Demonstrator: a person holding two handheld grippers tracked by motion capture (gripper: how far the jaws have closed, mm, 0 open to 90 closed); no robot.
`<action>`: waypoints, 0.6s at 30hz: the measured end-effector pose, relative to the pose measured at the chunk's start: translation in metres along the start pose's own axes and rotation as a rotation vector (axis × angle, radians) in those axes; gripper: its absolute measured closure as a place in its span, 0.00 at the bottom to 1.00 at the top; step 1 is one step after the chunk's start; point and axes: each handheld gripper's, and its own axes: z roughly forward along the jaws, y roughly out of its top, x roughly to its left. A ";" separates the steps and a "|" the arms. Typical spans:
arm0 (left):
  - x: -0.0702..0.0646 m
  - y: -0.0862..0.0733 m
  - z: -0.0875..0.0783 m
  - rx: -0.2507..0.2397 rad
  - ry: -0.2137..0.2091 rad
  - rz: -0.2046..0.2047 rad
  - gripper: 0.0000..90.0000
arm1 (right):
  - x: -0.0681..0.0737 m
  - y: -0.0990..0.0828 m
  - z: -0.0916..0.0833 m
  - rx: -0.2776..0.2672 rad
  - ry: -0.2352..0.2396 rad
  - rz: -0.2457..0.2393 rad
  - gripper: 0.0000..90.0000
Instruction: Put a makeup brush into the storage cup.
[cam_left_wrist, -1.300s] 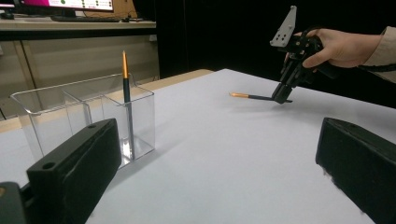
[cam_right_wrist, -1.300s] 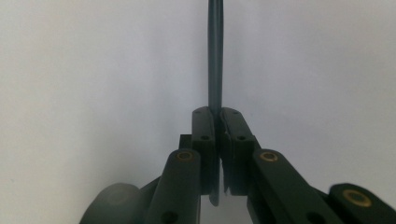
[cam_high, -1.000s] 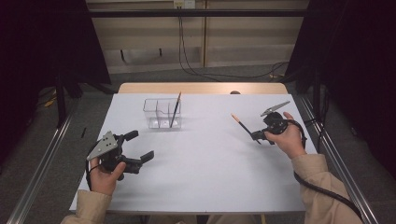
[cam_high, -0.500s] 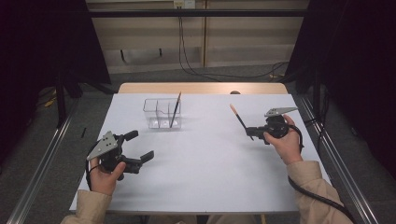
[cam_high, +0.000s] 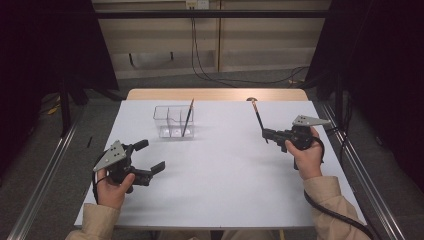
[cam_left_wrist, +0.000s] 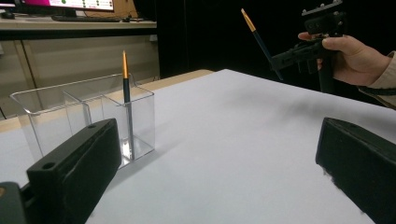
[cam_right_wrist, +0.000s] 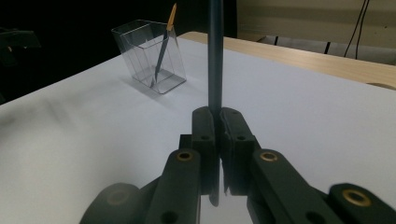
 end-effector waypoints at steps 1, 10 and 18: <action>0.000 0.000 0.000 0.001 0.000 -0.001 0.00 | 0.000 0.000 0.000 -0.005 -0.003 -0.004 0.95; 0.000 0.000 0.001 0.003 -0.003 -0.003 0.00 | 0.008 -0.001 0.004 -0.032 0.025 -0.003 0.95; 0.000 -0.001 0.002 0.003 -0.003 -0.012 0.00 | 0.015 0.002 0.009 -0.045 0.058 -0.012 0.95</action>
